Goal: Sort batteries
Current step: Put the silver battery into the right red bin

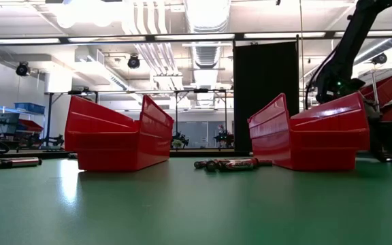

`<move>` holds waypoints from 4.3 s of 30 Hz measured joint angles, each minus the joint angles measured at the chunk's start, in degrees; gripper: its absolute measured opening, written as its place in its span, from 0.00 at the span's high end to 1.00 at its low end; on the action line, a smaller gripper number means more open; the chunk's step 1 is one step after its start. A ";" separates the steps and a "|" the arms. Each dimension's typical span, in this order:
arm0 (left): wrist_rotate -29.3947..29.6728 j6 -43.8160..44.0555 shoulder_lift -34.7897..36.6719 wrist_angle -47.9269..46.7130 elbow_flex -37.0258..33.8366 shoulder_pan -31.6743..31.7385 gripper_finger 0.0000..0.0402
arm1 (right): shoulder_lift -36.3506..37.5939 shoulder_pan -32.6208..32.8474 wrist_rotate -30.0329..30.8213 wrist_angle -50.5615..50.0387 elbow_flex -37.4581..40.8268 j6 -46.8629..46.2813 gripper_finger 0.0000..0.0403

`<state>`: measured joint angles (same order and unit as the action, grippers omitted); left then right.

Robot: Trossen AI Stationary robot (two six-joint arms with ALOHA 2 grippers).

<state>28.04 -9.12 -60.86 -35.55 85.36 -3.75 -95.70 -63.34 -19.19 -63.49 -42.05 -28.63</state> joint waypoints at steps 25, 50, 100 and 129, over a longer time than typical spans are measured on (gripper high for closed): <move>0.07 -0.91 0.06 2.83 0.00 0.00 0.61 | 7.16 -2.36 8.06 4.76 -4.27 -3.43 0.80; 0.00 0.83 0.63 2.91 0.00 0.01 0.61 | 9.71 -2.33 13.14 8.49 -3.95 -3.93 0.85; 0.02 2.18 1.38 3.48 0.00 0.00 0.61 | 18.76 -2.31 14.92 8.94 -3.41 -6.84 0.69; 0.00 1.26 1.16 6.20 0.00 0.00 0.61 | 21.85 -1.42 13.17 15.20 2.08 -9.48 0.67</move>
<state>28.03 -7.86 -59.70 -29.36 85.36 -3.75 -73.85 -64.75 -6.02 -48.29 -39.97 -38.10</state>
